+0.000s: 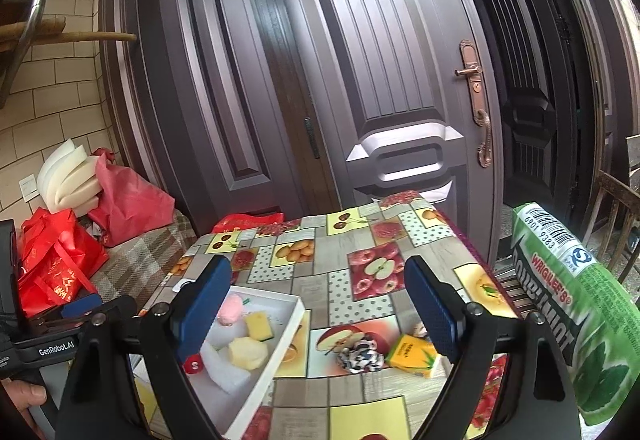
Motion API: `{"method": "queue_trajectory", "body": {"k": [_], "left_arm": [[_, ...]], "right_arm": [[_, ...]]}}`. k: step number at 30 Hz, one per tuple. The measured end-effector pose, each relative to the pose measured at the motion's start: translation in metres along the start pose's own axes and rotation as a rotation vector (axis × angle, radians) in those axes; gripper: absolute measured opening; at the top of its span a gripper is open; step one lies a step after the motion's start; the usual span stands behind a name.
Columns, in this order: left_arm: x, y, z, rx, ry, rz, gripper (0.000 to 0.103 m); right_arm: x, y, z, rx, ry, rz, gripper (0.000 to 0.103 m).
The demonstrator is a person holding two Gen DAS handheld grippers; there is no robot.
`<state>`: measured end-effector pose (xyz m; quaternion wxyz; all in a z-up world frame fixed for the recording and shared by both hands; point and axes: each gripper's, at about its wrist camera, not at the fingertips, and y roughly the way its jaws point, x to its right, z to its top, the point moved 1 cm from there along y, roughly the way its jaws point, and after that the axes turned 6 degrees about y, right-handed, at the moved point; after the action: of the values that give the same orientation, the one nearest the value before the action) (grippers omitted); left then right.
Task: Organize soft objects
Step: 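Move both grippers away from the tray toward the remaining items, then lower both grippers toward the patterned cloth and yellow tissue pack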
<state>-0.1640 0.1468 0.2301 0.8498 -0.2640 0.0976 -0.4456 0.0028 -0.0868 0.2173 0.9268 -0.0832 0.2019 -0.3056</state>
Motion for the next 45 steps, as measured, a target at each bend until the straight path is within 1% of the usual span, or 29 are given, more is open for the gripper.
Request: {"method": "queue_trajectory", "body": {"k": [6,10,14,17,19,21,23,26,28,29,31,34,35,38,41,43,45], "left_arm": [[0.024,0.015,0.0,-0.017,-0.001,-0.012,0.103],[0.041,0.026,0.001,-0.033,0.011,-0.013,0.103],[0.052,0.034,0.003,-0.048,0.024,-0.004,0.103],[0.058,0.043,0.002,-0.069,0.028,0.014,0.103],[0.06,0.049,-0.001,-0.09,0.026,0.027,0.103],[0.062,0.057,-0.005,-0.114,0.026,0.037,0.103],[0.064,0.066,-0.011,-0.143,0.032,0.047,0.103],[0.067,0.081,-0.018,-0.186,0.04,0.055,0.103],[0.071,0.092,-0.022,-0.218,0.046,0.051,0.103],[0.073,0.099,-0.024,-0.233,0.053,0.047,0.103],[0.079,0.113,-0.029,-0.264,0.079,0.019,0.103],[0.088,0.14,-0.039,-0.336,0.098,-0.079,0.103],[0.09,0.148,-0.043,-0.361,0.102,-0.097,0.103],[0.099,0.176,-0.055,-0.419,0.136,-0.119,0.103],[0.103,0.197,-0.062,-0.441,0.144,-0.151,0.102],[0.108,0.211,-0.066,-0.459,0.159,-0.172,0.094],[0.112,0.224,-0.069,-0.473,0.18,-0.189,0.094]], "right_arm": [[0.03,-0.002,0.011,0.006,0.002,-0.047,0.088],[0.05,-0.002,0.019,0.01,-0.004,-0.037,0.088],[0.072,0.002,0.027,0.005,0.019,-0.012,0.088],[0.091,0.011,0.031,-0.02,0.049,0.012,0.088],[0.103,0.022,0.031,-0.051,0.056,0.001,0.088],[0.116,0.032,0.029,-0.062,0.041,-0.015,0.088],[0.126,0.04,0.025,-0.085,0.021,0.002,0.088],[0.138,0.056,0.015,-0.151,-0.004,0.009,0.088],[0.147,0.066,0.007,-0.186,0.012,0.007,0.088],[0.152,0.074,-0.001,-0.218,0.024,0.02,0.088],[0.158,0.086,-0.014,-0.27,0.024,0.038,0.088],[0.164,0.106,-0.041,-0.384,0.004,0.062,0.088],[0.168,0.114,-0.051,-0.416,0.005,0.045,0.088],[0.185,0.127,-0.062,-0.453,0.057,0.01,0.088],[0.202,0.143,-0.063,-0.485,0.15,-0.005,0.088],[0.203,0.152,-0.061,-0.499,0.149,-0.002,0.087],[0.2,0.158,-0.059,-0.495,0.13,0.023,0.087]]}}
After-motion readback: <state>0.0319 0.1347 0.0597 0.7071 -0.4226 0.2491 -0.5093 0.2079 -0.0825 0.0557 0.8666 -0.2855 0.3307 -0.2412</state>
